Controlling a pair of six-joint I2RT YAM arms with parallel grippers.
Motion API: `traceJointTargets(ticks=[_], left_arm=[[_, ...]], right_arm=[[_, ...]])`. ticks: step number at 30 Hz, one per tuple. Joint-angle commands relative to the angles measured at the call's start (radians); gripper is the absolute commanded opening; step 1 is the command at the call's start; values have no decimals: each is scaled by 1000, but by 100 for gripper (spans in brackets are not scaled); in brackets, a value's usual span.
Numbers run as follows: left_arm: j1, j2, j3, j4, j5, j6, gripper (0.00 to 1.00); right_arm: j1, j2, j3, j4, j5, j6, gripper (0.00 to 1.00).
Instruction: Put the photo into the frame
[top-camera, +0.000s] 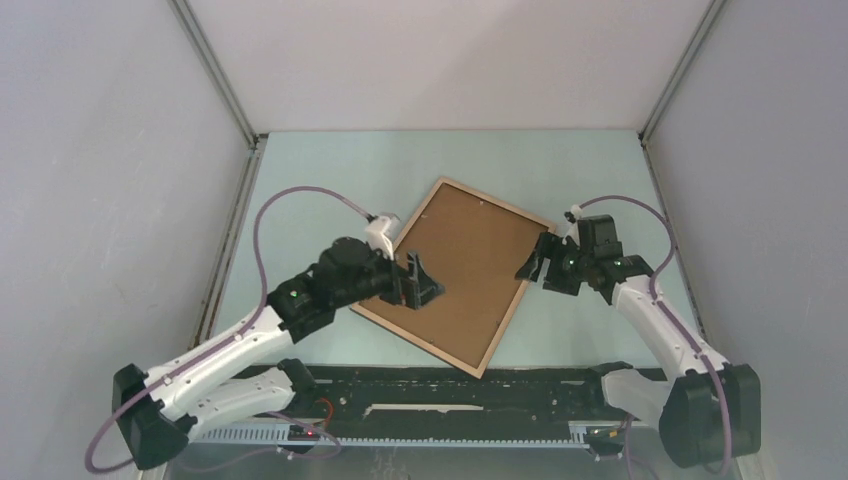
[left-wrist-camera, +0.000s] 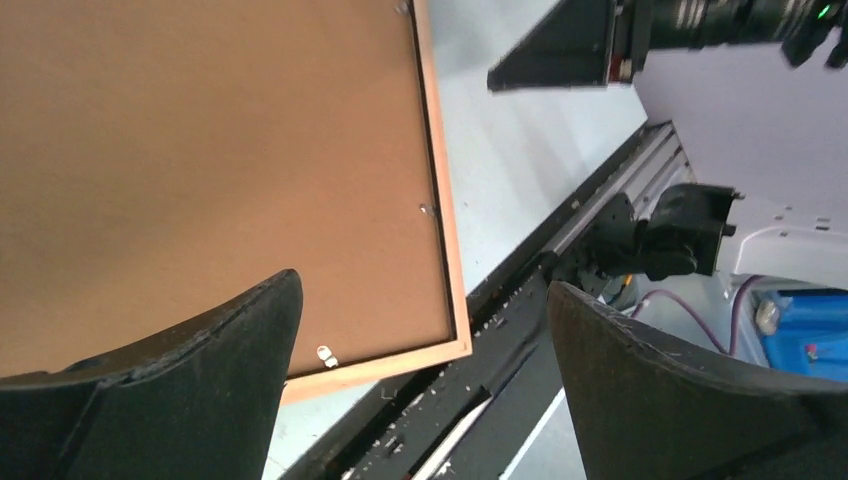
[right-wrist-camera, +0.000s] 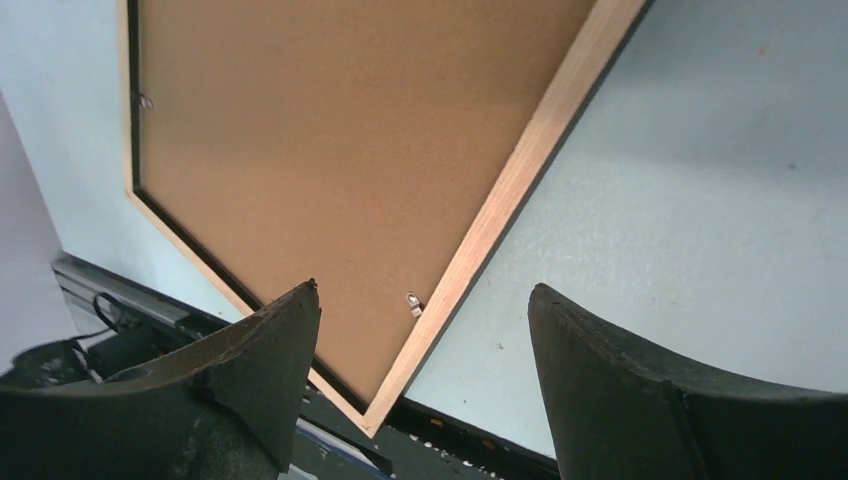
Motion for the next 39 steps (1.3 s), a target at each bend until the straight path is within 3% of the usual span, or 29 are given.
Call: traceJointTargets(ticks=[1,7,13,24,30,39], left_arm=[[-199,58,14,4,-260,-78,100],[-321,267,101,-44,-354,-214,98],[-371,366,153,-53,-308,-201,99],[-389,232,14,-36,-336,-81,100],[-390,218,2,-33,-322,25,100],[-390,157,-45,-3,-344,98,100]], right_arm=[[-60,-91,-2,-60,28,49,84],[-76,-58,-17,-105,197,171,83],[-13,-48,-75,-21,219,376,81],[133,127,-76,56,255,548,71],[144,211,-61,56,242,588,59],[187,291,-36,43,296,630,52]])
